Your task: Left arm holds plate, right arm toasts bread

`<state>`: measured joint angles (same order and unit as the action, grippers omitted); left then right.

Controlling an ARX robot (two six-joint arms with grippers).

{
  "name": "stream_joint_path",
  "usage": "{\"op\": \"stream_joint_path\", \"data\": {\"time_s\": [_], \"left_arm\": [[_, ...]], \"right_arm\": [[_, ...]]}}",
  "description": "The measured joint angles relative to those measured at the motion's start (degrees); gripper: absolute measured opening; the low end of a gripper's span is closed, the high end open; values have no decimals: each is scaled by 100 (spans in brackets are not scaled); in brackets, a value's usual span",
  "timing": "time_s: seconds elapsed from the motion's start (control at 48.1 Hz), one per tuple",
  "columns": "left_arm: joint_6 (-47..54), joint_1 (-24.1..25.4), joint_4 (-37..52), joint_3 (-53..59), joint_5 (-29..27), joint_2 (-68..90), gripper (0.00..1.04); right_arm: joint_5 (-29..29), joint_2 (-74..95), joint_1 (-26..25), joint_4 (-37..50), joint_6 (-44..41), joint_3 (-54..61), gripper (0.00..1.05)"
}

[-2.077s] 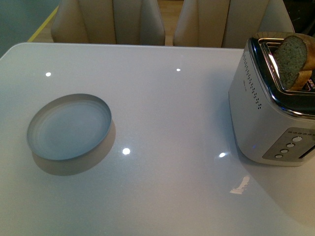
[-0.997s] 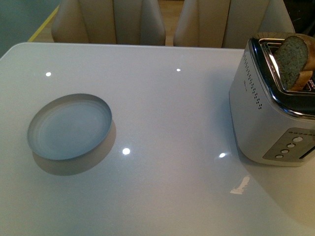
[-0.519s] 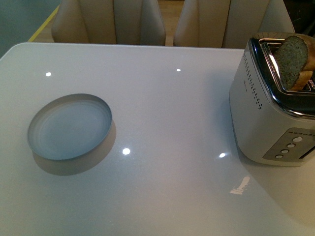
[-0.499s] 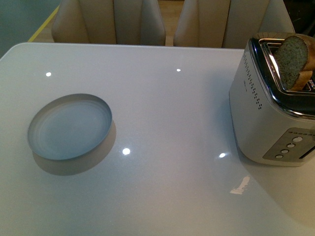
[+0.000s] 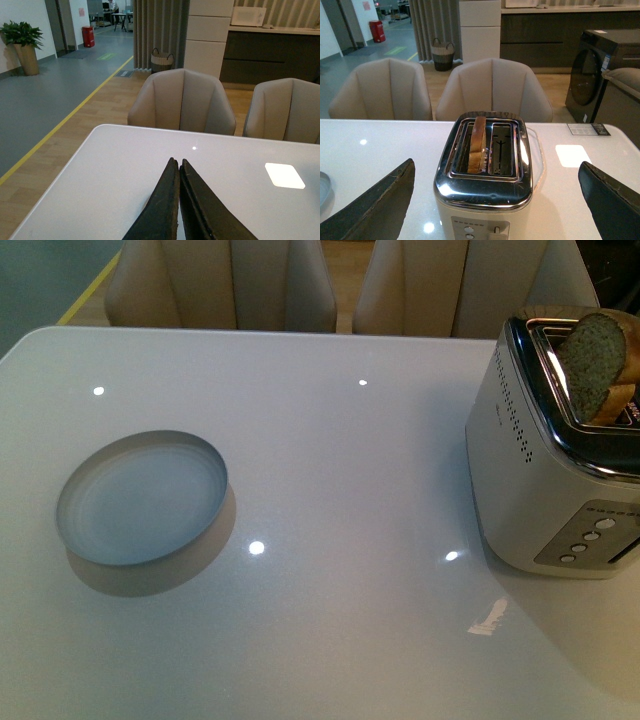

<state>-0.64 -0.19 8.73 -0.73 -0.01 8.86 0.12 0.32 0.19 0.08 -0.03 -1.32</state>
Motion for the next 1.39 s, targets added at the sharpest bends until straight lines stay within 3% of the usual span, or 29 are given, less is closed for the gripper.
{"op": "stream_joint_path", "data": {"time_s": [0.042, 0.104, 0.602, 0.727, 0.997, 1.101, 1.392], "left_arm": [[0, 0, -625, 0, 0, -442, 3], [0, 0, -817, 0, 0, -730, 3], [0, 0, -866, 0, 0, -850, 3], [0, 0, -866, 0, 0, -850, 24], [0, 0, -866, 0, 0, -850, 82], [2, 0, -866, 0, 0, -850, 99], [11, 0, -866, 0, 0, -850, 97]], "right_arm": [[0, 0, 0, 0, 0, 0, 96], [0, 0, 0, 0, 0, 0, 96], [0, 0, 0, 0, 0, 0, 96], [0, 0, 0, 0, 0, 0, 96], [0, 0, 0, 0, 0, 0, 96], [0, 0, 0, 0, 0, 0, 96], [0, 0, 0, 0, 0, 0, 96]]}}
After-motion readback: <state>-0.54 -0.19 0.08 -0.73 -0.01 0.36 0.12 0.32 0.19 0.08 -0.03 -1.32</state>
